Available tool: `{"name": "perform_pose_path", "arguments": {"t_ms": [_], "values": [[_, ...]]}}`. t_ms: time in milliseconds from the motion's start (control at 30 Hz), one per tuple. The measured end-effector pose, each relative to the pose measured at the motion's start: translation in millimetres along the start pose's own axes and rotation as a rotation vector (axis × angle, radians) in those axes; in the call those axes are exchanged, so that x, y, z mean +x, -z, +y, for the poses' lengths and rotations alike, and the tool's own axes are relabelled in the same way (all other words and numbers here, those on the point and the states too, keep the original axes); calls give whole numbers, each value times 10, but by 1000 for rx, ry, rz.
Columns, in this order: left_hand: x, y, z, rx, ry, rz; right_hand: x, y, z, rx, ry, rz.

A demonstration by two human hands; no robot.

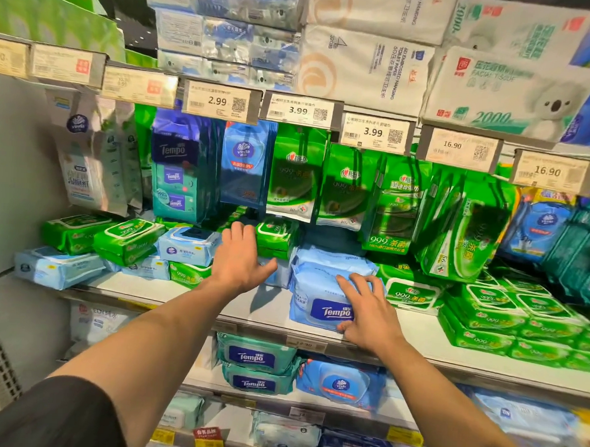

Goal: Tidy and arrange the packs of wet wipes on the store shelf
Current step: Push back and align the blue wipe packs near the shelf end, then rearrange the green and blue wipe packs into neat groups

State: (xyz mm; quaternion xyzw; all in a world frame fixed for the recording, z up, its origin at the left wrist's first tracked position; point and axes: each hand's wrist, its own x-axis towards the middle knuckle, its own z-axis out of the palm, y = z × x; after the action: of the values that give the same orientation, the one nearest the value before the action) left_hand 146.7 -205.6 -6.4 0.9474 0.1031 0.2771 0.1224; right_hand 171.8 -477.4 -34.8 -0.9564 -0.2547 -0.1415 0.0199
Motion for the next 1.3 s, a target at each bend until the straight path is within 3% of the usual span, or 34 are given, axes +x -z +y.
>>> {"name": "perform_pose_path", "arguments": {"t_ms": [567,933,1033,1100,1233,1300], "values": [[442,-386,524,-76,304,24,45,-109,34,42,17,23],[388,-229,410,-156,266,-70,113,-13,-26,-33,-53,-123],[333,-130,279,-238,231,-91,151,98,-47,-97,-53,-249],[283,-72,175,-276,184,-81,213,226,-104,-126,-12,-276],[90,75,-34,-317,118,-74,454,508,-451,15,205,-86],[-12,132,-126,-346,94,-56,600,579,-665,83,295,-69]]}}
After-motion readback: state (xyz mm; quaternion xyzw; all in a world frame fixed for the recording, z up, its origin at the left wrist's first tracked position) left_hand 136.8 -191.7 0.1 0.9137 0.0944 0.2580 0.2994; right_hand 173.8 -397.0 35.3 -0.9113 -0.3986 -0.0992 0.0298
